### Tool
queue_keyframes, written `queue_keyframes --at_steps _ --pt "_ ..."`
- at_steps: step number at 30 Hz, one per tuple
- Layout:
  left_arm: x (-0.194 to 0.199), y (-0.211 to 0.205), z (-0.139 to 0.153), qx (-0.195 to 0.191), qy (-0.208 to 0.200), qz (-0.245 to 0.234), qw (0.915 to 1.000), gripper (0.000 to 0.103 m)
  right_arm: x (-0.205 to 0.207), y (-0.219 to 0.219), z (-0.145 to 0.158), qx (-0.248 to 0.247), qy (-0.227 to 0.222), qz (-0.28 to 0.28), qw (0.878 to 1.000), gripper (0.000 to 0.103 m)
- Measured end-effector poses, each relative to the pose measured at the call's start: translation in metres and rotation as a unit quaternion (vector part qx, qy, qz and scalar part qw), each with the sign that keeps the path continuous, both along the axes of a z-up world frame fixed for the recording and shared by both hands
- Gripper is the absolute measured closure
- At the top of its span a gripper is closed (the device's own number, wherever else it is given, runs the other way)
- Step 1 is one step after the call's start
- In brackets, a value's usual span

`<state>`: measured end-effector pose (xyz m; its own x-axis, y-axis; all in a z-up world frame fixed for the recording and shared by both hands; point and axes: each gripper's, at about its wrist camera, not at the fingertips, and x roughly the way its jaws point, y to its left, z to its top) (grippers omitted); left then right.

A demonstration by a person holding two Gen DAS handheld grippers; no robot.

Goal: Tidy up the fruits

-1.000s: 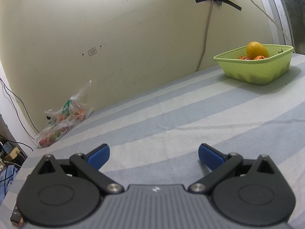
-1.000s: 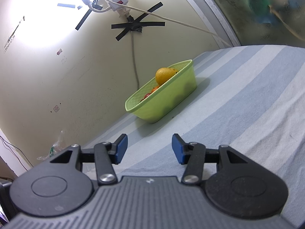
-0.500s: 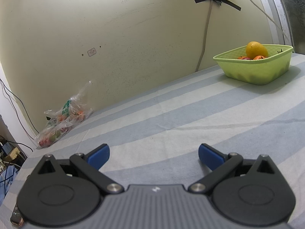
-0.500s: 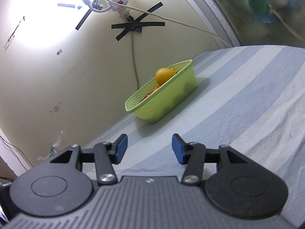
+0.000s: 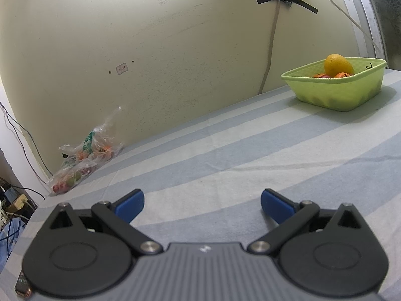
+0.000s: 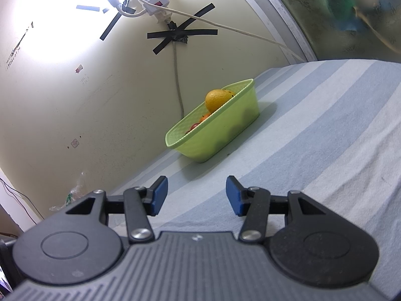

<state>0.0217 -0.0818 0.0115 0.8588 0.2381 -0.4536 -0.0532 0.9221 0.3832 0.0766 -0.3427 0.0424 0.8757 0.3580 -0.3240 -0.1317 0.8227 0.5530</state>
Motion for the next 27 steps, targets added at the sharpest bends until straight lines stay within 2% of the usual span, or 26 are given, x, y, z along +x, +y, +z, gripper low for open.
queue_keyframes --at_steps 27 --pt "-0.0003 -0.0002 0.0002 0.005 -0.003 0.001 1.0 0.0 0.0004 -0.0008 -0.0003 0.002 -0.002 0.002 1.0 0.049"
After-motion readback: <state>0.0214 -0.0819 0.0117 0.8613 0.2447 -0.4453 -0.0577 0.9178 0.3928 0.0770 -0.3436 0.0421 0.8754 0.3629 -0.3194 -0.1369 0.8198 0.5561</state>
